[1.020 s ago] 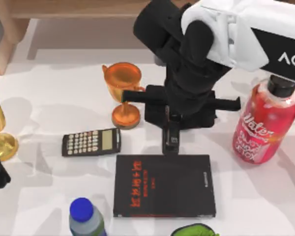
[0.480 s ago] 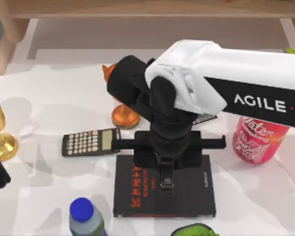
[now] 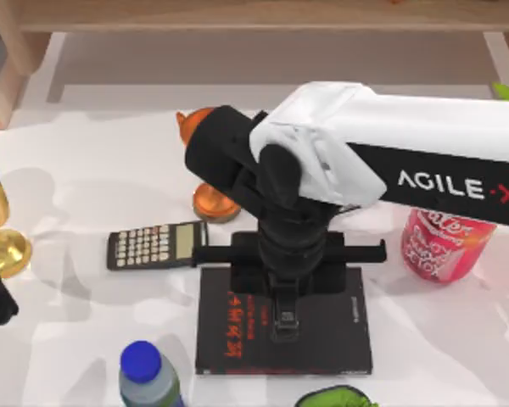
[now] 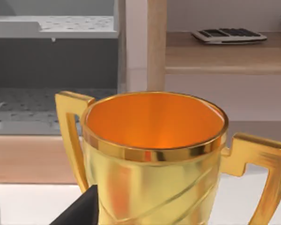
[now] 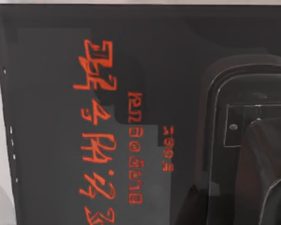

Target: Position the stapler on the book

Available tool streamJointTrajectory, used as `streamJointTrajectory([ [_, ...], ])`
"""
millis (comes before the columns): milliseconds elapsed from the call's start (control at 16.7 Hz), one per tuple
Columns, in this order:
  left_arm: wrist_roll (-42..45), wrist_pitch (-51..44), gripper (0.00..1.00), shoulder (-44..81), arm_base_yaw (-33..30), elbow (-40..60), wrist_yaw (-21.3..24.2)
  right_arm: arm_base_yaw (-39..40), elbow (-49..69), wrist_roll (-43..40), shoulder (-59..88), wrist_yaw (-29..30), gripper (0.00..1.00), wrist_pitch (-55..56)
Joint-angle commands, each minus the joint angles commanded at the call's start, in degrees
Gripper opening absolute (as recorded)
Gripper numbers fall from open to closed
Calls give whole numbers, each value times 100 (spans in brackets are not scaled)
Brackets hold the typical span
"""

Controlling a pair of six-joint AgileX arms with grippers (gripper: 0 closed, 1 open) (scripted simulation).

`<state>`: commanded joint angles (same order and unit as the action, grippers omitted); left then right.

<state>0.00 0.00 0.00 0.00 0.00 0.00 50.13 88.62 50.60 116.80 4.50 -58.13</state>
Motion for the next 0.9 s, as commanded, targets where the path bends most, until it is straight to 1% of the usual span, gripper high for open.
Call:
streamJointTrajectory([
  [360,0,0,100,0,0,0,0,1,-209,-12,118,9,0,321],
  [600,0,0,100,0,0,0,0,0,-227,-13,125,9,0,345],
  [900,0,0,100,0,0,0,0,0,-227,-13,125,9,38,345],
])
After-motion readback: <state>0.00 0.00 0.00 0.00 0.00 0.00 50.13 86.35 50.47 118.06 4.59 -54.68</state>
